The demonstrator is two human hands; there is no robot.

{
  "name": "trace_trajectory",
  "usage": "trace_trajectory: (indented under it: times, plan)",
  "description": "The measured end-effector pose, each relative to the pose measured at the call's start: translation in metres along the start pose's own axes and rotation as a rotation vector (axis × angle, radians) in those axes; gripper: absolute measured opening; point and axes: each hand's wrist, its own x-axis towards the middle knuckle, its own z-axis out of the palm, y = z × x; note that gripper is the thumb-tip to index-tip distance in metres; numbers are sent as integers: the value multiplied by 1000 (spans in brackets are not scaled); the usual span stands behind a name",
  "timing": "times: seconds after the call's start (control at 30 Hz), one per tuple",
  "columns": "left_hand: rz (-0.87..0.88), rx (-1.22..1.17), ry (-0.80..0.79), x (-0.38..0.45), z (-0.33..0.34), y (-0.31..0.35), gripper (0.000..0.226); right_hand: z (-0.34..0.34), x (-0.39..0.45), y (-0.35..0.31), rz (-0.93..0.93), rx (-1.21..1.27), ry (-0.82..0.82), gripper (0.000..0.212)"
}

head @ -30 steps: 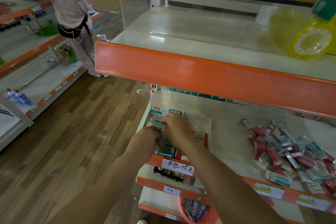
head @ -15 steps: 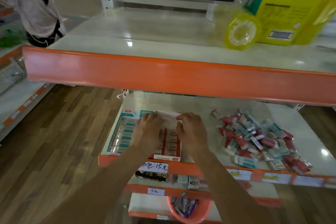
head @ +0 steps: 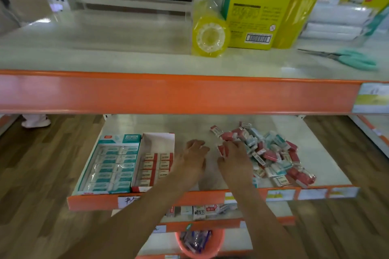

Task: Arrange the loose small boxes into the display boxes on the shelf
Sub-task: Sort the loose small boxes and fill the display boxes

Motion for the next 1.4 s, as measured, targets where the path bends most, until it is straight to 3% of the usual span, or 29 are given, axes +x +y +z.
trace_trajectory:
  times: [0.13, 0.27, 0.43, 0.57, 0.8, 0.9, 0.97, 1.1, 1.2, 1.4]
  plan:
    - [111, 37, -60, 14, 20, 21, 45, -6, -2, 10, -33, -50, 8, 26]
    - [14, 85, -98, 16, 31, 25, 62, -7, -1, 13, -30, -13, 19, 28]
    - [-33, 183, 24, 9, 30, 25, 54, -6, 8, 18, -60, -90, -47, 38]
    - [-100, 204, 56, 0, 34, 25, 44, -7, 9, 26, -127, 41, -50, 47]
    - [-224, -26, 212, -12, 35, 33, 21, -7, 1, 37, -220, 590, 143, 30]
    - [-284, -189, 310, -21, 29, 36, 20, -7, -8, 35, -164, 810, 119, 24]
    - [-372, -266, 327, -29, 25, 38, 24, -4, -16, 32, -113, 924, 18, 28]
    - [-478, -509, 337, -42, 21, 36, 22, 6, -26, 29, -98, 955, -168, 42]
    - [-521, -734, 257, -45, 17, 32, 22, 9, -29, 30, -112, 912, -185, 52]
    - [-544, -767, 143, -43, 12, 23, 25, 7, -29, 32, -152, 844, -202, 55]
